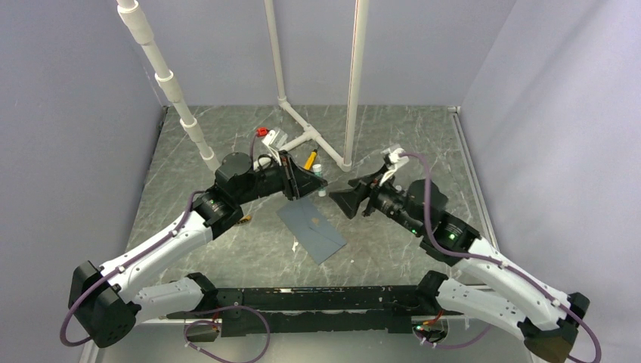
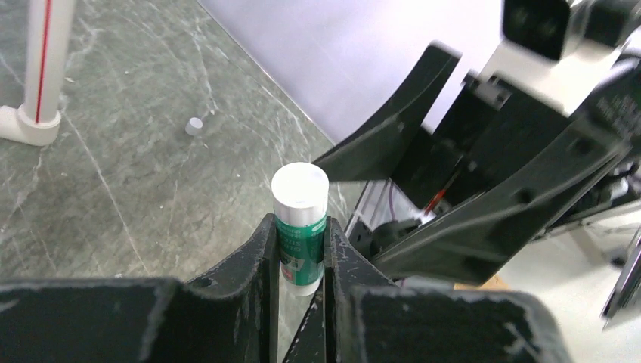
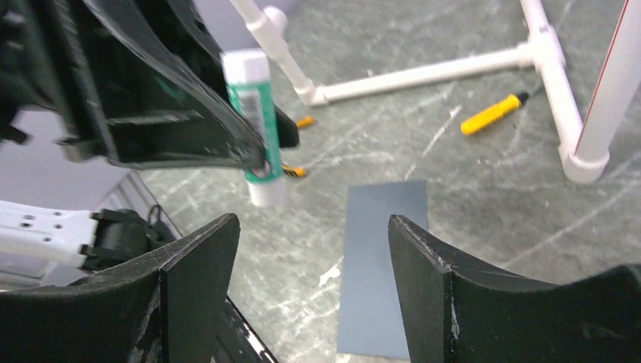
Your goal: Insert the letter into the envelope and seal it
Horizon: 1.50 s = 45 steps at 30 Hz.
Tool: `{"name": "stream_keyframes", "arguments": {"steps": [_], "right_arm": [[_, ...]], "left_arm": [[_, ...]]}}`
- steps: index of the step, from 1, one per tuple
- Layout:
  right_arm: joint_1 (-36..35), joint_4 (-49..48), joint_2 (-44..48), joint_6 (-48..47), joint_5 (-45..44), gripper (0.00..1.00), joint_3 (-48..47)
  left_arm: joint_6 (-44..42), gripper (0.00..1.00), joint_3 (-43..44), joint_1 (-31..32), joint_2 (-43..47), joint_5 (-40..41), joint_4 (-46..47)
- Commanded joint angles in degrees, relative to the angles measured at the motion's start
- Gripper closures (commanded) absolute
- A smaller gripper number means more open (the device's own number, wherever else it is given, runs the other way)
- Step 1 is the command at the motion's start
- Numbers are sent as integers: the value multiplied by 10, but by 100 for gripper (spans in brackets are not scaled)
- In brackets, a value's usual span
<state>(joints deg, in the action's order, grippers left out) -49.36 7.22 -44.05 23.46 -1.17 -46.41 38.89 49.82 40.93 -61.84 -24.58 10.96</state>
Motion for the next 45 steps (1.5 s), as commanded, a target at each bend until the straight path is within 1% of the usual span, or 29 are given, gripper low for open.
{"name": "stream_keyframes", "arguments": {"steps": [1, 4, 8, 11, 14, 18, 22, 23, 24, 25, 26, 27, 28, 30, 31, 33, 37, 42, 45], "right_arm": [[-16, 22, -35, 3, -46, 25, -15], [-30, 22, -63, -4, -53, 25, -29], [-48, -12, -91, -3, -57, 27, -41], [-61, -43, -106, 0, -72, 29, -46], [-68, -58, -125, -1, -100, 35, -54], [-70, -93, -138, -12, -108, 46, -57], [-70, -125, -137, -20, -108, 64, -50], [-71, -129, -135, -22, -110, 71, -48], [-71, -131, -134, -26, -108, 77, -47], [-71, -132, -133, -28, -107, 81, -46], [-71, -129, -132, -31, -102, 87, -46], [-71, -123, -133, -37, -93, 92, -48], [-71, -112, -133, -48, -81, 98, -52], [-71, -80, -136, -80, -61, 100, -62], [-71, -58, -136, -98, -37, 100, -64], [-70, -21, -131, -139, 14, 100, -64], [-71, 43, -113, -204, 103, 100, -69], [-70, 102, -105, -262, 169, 100, -79], [-71, 140, -130, -292, 170, 100, -100]], "left_arm": [[61, 98, 7, -1, 3, 81, 16], [88, 97, 15, -1, -10, 82, -1], [103, 98, 10, -1, -18, 68, 13], [109, 97, 7, -1, -17, 63, 15], [113, 98, 5, -1, -11, 62, 9], [114, 98, 2, -1, -1, 56, -2], [116, 95, -2, -1, 8, 52, -14], [117, 93, -4, -1, 11, 52, -15], [118, 91, -5, -1, 14, 50, -17], [117, 87, -5, -1, 17, 48, -22], [117, 79, -5, -1, 18, 41, -26], [116, 69, -5, -1, 20, 31, -31], [117, 55, -4, -1, 21, 24, -41], [121, 36, -4, -1, 26, 16, -66], [122, 30, -6, -3, 31, 14, -76], [123, 23, -7, -7, 42, 6, -96], [117, 17, 3, -22, 54, -26, -150], [73, 18, 38, -36, 40, -91, -244], [63, 20, 30, -36, 39, -132, -249]]}}
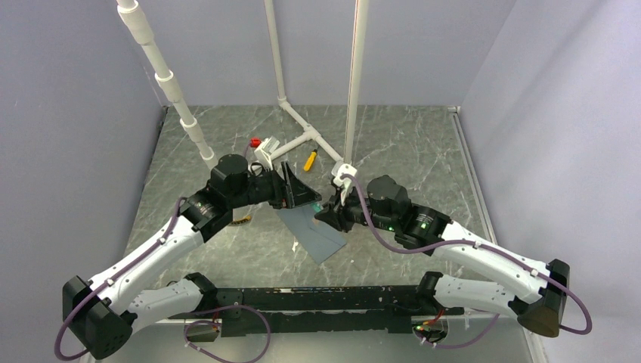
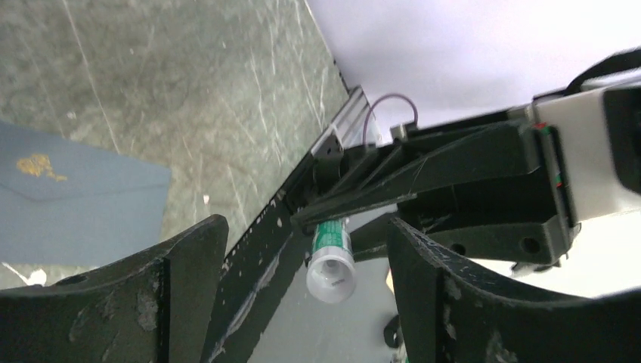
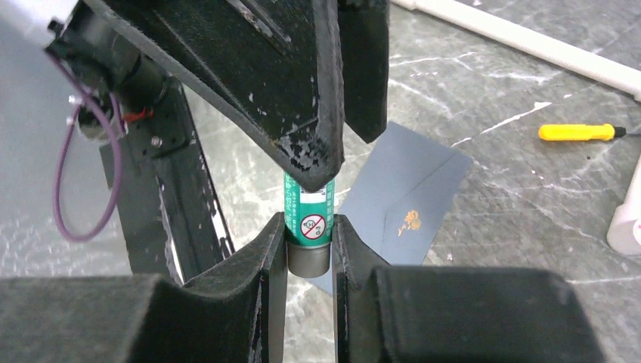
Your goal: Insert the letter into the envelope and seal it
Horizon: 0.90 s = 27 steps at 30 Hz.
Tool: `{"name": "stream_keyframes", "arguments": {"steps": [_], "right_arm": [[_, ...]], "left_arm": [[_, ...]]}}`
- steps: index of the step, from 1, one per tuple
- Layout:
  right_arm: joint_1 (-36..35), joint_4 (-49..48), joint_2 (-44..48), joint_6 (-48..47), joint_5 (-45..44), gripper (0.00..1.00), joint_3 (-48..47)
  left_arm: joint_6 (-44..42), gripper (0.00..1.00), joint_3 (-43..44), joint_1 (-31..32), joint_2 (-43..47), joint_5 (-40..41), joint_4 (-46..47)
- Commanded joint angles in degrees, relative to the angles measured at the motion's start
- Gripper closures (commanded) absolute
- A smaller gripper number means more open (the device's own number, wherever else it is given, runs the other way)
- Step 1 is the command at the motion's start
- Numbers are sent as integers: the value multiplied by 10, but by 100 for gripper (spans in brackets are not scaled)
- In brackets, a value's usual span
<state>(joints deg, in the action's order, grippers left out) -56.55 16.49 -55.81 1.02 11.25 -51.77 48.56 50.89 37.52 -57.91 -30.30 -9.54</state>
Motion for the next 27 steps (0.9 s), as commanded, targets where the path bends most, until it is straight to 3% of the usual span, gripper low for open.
{"name": "stream_keyframes", "arguments": {"steps": [1, 4, 8, 12, 21, 24, 27], "right_arm": [[2, 56, -21, -75, 42, 100, -52], [1, 70, -43, -95, 63, 100, -65], [1, 63, -53, -101, 52, 100, -68], [1, 60, -59, -106, 67, 100, -67], [1, 71, -63, -111, 95, 100, -73], [1, 83, -63, -118, 114, 100, -76], [1, 94, -64, -123, 119, 100, -78]], "left_arm": [[-36, 20, 16, -2, -1, -80, -45], [-36, 29, 11, -3, -7, -86, -55], [-16, 53, -12, -4, -13, -135, -21], [-13, 67, -27, -5, -13, -150, -22], [-1, 69, -48, -5, -4, -163, -2], [0, 55, -48, -5, -3, -164, 0], [0, 50, -48, -5, -1, -161, 0]]}}
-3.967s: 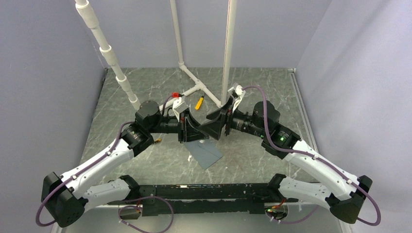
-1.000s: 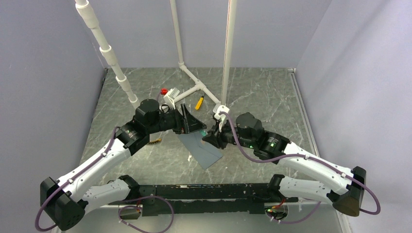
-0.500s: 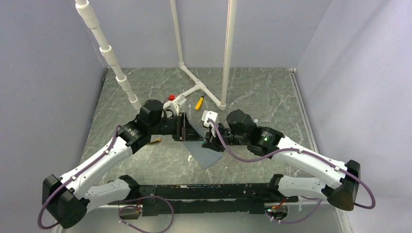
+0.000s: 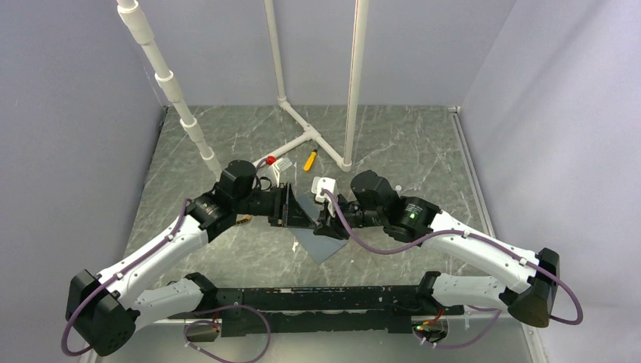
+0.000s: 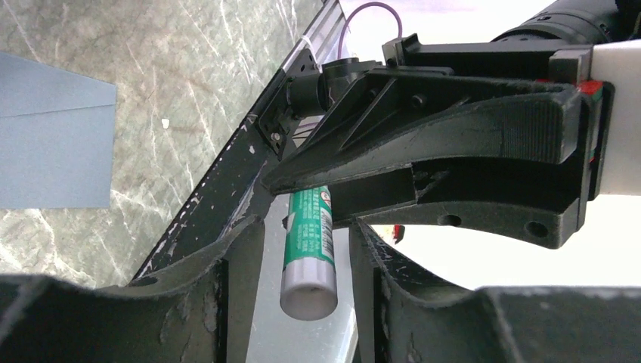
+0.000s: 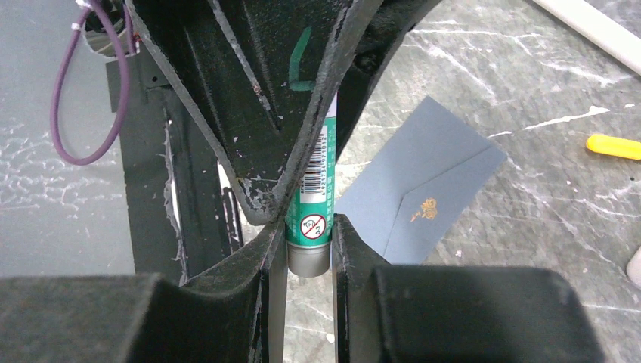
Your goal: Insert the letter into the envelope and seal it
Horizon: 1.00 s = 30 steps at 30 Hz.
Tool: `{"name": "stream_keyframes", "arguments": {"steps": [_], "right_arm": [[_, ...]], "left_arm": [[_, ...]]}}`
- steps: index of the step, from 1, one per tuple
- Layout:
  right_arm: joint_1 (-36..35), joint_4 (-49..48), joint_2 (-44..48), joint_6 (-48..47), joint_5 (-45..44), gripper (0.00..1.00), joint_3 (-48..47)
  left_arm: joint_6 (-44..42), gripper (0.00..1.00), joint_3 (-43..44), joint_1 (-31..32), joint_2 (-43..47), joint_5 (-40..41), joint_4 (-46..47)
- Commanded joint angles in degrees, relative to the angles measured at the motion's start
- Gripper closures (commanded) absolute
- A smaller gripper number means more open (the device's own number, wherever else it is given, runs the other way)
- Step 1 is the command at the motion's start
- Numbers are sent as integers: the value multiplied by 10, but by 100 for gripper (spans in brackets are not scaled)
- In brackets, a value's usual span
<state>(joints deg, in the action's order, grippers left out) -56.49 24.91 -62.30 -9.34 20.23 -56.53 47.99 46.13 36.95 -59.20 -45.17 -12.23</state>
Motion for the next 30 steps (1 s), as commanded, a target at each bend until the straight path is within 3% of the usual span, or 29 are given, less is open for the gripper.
{"name": "stream_keyframes", "arguments": {"steps": [1, 9, 17, 18, 20, 21, 23, 27, 30], "right_arm": [[1, 14, -1, -22, 29, 100, -32], [1, 32, -30, -23, 14, 100, -48], [1, 9, -23, 4, -14, 100, -44], [1, 9, -24, 6, -19, 90, -44], [1, 10, -24, 18, -41, 47, -42], [1, 8, -18, 25, -57, 37, -36], [1, -3, -2, 44, -94, 29, -21], [10, -19, 47, 90, -188, 27, 18], [60, -24, 65, 160, -273, 24, 43]], "left_arm": [[5, 51, 0, 1, 12, -12, 28], [12, 97, -8, 1, 5, -22, 57], [4, 97, -11, 1, 3, -13, 46], [2, 98, -9, 1, 4, -11, 45], [-6, 98, -7, 1, 10, 11, 35], [-11, 97, -4, 1, 15, 32, 25], [-26, 98, 1, 1, 31, 97, -5], [-39, 98, 5, 1, 69, 306, -96], [-24, 98, -12, 0, 96, 436, -132]]}}
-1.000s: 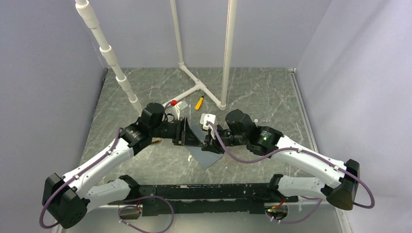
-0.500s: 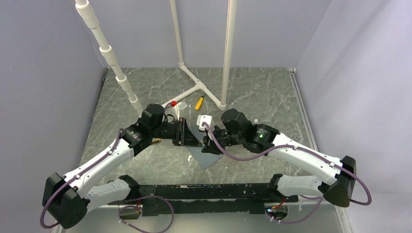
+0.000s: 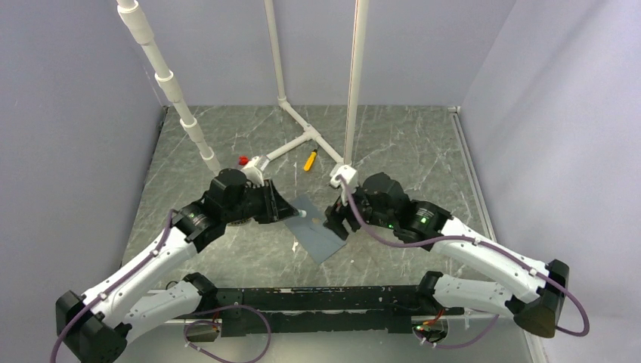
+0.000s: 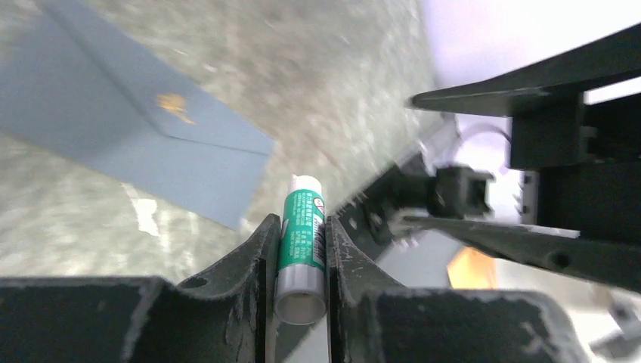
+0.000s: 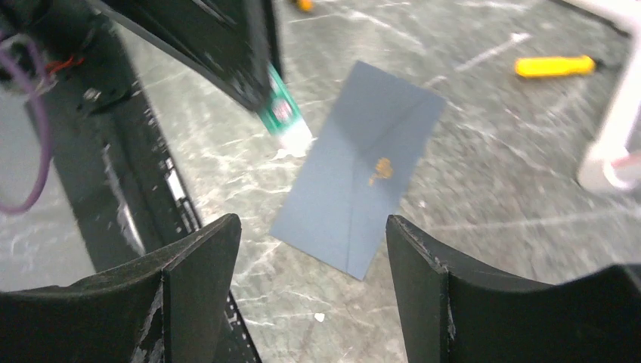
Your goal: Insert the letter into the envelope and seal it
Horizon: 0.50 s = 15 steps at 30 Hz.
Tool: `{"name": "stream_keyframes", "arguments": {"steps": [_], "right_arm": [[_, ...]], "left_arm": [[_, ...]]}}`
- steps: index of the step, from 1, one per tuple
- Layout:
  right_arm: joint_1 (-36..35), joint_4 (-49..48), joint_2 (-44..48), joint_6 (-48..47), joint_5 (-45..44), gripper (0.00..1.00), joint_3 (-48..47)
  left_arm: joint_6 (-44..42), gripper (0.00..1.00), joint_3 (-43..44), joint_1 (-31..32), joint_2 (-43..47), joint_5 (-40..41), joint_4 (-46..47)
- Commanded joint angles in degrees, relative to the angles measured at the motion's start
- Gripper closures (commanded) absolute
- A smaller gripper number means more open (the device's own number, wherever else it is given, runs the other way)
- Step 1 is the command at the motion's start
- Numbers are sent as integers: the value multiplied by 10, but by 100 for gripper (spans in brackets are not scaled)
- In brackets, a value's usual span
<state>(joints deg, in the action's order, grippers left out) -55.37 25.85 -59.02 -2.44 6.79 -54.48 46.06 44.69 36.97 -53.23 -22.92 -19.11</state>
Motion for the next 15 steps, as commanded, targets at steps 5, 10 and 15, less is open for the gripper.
{"name": "stream_keyframes", "arguments": {"steps": [5, 10, 15], "right_arm": [[224, 44, -19, 271, -312, 23, 24], [364, 35, -103, 320, -329, 24, 54], [391, -5, -188, 314, -294, 28, 39]], "left_arm": [[-8, 98, -7, 0, 43, 222, -55], [-20, 98, 1, -1, 23, 191, -53], [-15, 97, -13, -2, 18, 161, -28]]}}
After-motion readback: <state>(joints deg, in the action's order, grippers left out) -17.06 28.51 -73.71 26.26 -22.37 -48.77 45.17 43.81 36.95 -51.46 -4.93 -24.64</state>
